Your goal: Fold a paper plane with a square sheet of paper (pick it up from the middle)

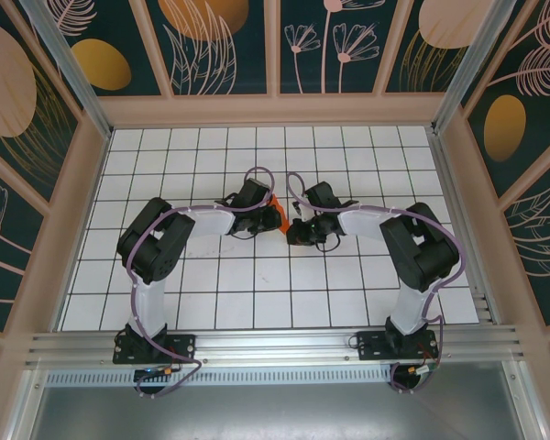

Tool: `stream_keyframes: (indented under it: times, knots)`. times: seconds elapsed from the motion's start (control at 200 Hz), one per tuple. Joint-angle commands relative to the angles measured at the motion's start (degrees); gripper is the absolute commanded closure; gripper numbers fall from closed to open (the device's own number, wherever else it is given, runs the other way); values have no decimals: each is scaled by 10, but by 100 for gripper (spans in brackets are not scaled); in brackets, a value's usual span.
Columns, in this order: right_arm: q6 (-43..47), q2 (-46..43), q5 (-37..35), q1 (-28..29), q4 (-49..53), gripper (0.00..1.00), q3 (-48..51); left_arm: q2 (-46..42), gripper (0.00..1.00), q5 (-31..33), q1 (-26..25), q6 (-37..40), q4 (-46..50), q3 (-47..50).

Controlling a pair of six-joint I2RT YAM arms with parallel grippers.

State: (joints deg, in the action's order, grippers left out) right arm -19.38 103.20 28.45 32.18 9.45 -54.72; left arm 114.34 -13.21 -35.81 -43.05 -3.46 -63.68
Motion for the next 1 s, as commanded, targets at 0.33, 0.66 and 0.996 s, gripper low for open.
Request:
stream_keyframes:
  times: [0.33, 0.66, 0.996]
  knots:
    - [-1, 7, -3, -5, 4, 88, 17, 43, 86, 68, 9, 17, 65, 20]
    - [-7, 10, -8, -34, 1, 89, 39, 44, 86, 68, 9, 17, 65, 20]
    - [-7, -10, 25, -31, 6, 89, 69, 42, 86, 68, 9, 16, 65, 22]
